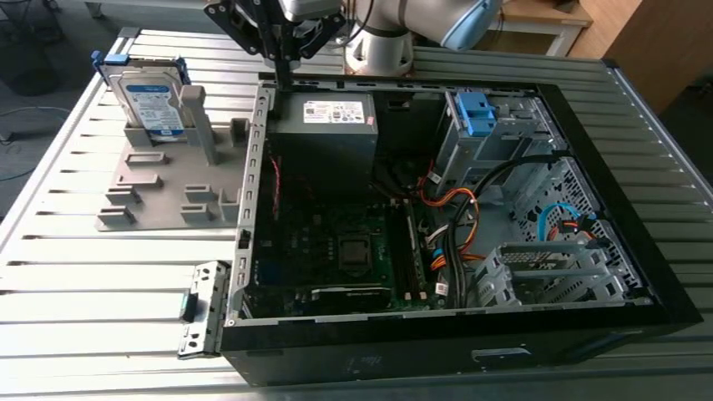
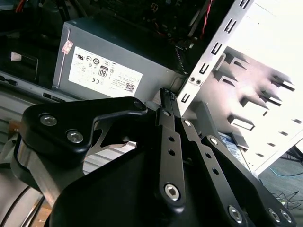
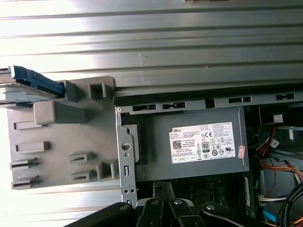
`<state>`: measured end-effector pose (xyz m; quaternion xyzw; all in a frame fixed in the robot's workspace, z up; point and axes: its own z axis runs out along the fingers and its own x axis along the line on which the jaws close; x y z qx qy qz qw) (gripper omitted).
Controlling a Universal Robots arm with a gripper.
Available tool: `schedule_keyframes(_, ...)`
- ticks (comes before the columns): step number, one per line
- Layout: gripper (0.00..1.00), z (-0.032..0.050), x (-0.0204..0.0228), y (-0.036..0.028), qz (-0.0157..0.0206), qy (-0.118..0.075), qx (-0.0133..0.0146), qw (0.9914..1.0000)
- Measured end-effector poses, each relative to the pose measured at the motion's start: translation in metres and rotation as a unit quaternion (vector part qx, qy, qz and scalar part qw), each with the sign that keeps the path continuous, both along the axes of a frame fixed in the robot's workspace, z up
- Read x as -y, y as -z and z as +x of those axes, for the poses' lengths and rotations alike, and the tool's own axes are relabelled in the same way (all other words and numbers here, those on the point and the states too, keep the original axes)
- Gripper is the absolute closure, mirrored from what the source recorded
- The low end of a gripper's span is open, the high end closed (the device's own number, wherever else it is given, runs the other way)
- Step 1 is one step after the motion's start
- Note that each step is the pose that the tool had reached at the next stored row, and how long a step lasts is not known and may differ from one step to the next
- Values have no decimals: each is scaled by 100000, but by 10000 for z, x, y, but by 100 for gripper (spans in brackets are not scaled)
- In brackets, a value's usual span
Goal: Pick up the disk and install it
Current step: 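Reach for the disk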
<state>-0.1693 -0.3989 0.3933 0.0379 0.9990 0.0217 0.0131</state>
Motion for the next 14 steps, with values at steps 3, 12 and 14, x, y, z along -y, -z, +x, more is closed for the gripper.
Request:
schedule_keyframes(3, 89, -26, 0, 0, 1, 1, 1, 100000)
schedule_keyframes(12, 89, -107, 0, 0, 2, -1, 3, 100000)
schedule_keyframes(14, 89, -126, 0, 0, 2, 2, 1, 100000)
